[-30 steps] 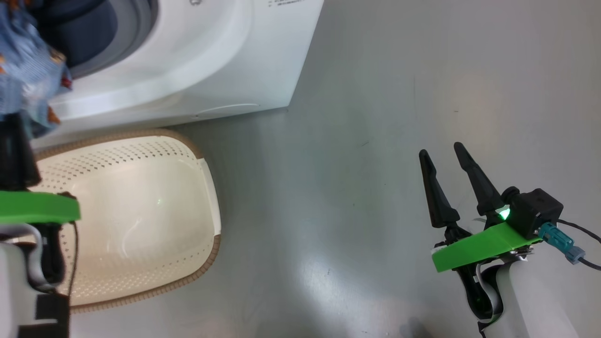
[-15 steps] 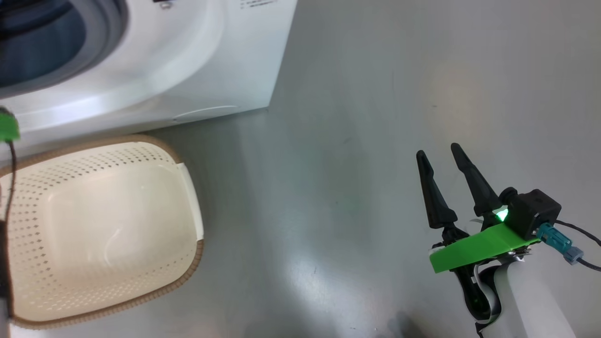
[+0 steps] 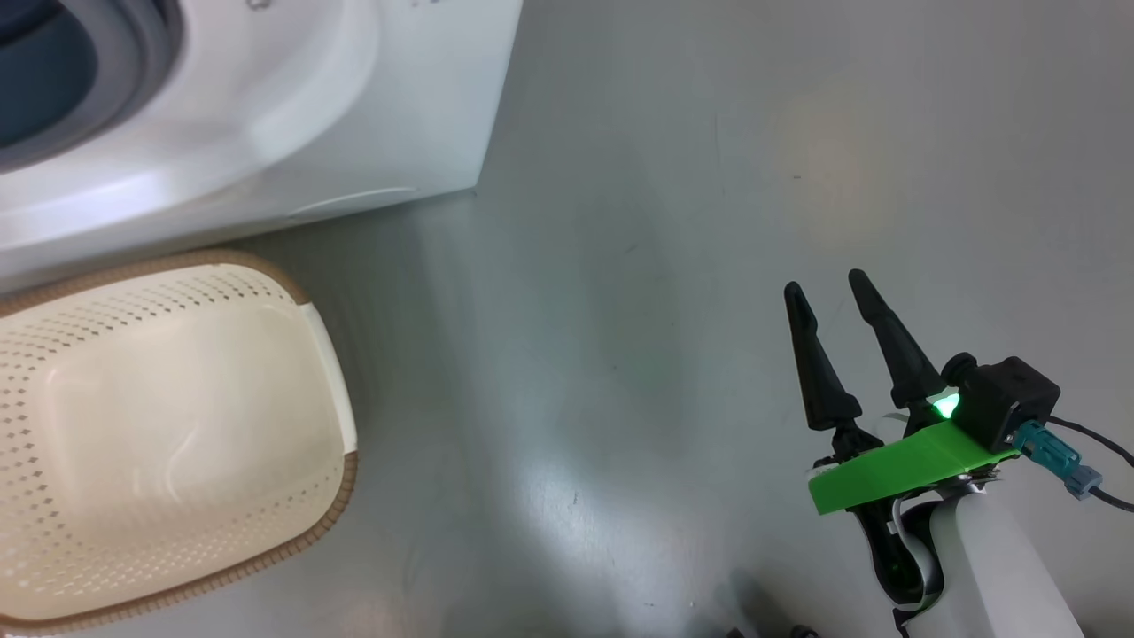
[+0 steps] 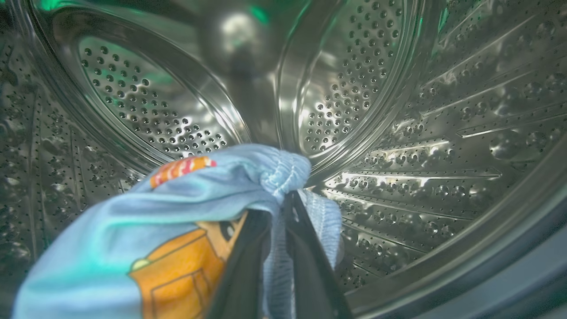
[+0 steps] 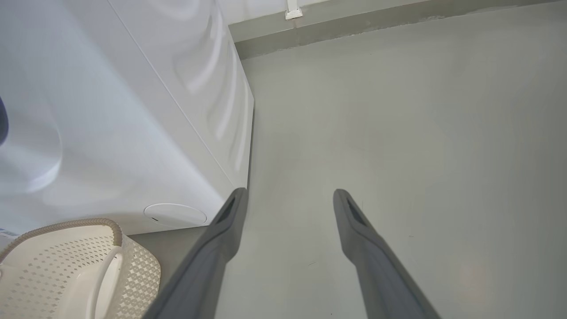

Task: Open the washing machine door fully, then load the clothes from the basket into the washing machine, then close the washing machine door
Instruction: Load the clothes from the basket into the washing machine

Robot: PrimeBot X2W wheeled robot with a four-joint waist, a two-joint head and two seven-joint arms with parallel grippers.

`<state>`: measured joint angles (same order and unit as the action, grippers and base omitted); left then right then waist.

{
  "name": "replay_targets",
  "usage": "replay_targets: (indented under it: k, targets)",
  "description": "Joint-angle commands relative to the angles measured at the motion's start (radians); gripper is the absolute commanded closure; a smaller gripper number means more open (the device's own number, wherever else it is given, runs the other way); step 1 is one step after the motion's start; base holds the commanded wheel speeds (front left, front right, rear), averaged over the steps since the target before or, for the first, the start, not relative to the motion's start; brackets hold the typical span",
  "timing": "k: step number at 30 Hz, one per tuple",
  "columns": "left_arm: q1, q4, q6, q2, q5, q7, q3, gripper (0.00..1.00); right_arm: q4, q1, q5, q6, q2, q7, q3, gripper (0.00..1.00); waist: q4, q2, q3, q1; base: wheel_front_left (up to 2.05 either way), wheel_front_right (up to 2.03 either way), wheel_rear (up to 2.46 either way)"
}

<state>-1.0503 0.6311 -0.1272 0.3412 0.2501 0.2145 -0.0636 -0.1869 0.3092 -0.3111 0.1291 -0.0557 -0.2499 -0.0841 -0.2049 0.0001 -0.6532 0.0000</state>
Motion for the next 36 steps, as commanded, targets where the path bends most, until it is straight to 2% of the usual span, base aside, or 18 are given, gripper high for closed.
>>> replay_targets:
  k: [1,7,15,24,32,36]
  targets:
    - [-0.023,-0.009,0.006,0.062,-0.008,-0.005,-0.013,1.00,0.022,-0.019,-0.006,0.002,0.004,-0.012,-0.021,0.00,-0.003,-0.0001,-0.009,0.0000,0.00,0.00,0.00]
    - [-0.114,0.070,0.006,0.090,-0.027,-0.024,0.019,1.00,0.027,-0.021,-0.004,0.002,0.005,-0.012,-0.019,0.00,-0.007,-0.0001,-0.041,0.0000,0.00,0.00,0.00]
    - [-0.215,0.138,0.004,0.125,-0.061,0.013,0.063,1.00,0.031,-0.021,-0.005,0.002,0.005,-0.012,-0.025,0.00,-0.009,-0.0001,-0.096,0.0000,0.00,0.00,0.00]
    - [-0.278,0.177,-0.001,0.134,-0.057,0.042,0.098,1.00,0.036,-0.025,-0.004,0.002,0.005,-0.012,-0.022,0.00,-0.007,-0.0001,-0.132,0.0000,0.00,0.00,0.00]
    - [-0.311,0.266,-0.003,0.139,-0.026,0.045,0.127,1.00,0.036,-0.021,-0.003,0.002,0.005,-0.012,-0.026,0.00,-0.006,-0.0001,-0.138,0.0000,0.00,0.00,0.00]
    - [-0.335,0.232,-0.003,0.150,-0.023,0.047,0.148,1.00,0.035,-0.020,-0.004,0.002,0.005,-0.012,-0.028,0.00,-0.007,-0.0001,-0.138,0.0000,0.00,0.00,0.00]
